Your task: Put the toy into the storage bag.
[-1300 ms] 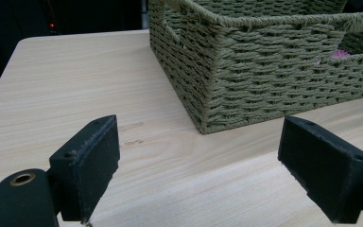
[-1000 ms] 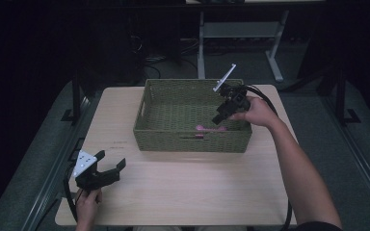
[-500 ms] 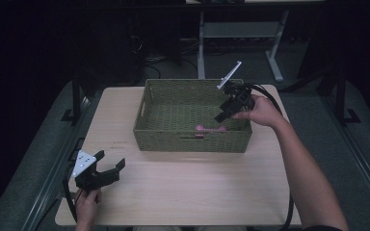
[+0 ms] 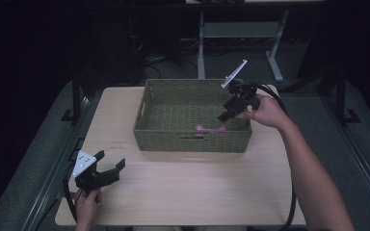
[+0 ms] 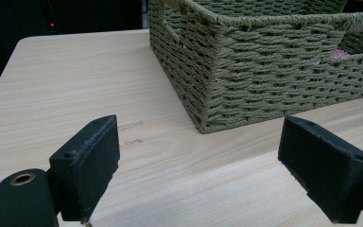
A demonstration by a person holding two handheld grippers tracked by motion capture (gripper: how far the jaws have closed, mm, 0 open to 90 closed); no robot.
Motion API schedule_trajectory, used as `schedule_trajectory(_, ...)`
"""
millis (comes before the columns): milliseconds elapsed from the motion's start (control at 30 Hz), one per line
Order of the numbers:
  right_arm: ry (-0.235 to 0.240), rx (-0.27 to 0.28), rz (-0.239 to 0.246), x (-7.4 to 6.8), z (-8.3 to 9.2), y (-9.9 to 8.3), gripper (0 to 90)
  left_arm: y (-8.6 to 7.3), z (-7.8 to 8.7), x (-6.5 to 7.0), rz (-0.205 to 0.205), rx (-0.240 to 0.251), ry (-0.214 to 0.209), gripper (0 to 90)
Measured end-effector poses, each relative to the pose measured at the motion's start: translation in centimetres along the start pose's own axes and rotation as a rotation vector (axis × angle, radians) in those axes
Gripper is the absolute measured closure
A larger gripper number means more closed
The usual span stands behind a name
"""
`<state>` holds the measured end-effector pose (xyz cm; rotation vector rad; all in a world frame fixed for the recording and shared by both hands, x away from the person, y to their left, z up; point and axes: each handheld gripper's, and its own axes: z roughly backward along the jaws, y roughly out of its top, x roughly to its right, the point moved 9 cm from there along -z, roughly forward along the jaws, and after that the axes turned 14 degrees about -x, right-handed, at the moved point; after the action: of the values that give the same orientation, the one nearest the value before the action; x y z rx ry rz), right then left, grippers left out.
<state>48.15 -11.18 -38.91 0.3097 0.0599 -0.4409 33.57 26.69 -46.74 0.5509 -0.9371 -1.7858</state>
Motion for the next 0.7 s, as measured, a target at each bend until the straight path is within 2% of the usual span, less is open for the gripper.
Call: schedule_trajectory(700, -0.01, 0.028, -0.028, -1.1, 1.2, -2.3, 26.6, 0.0, -0.1, 0.1, -0.006, -0.005, -0.003, 13.0)
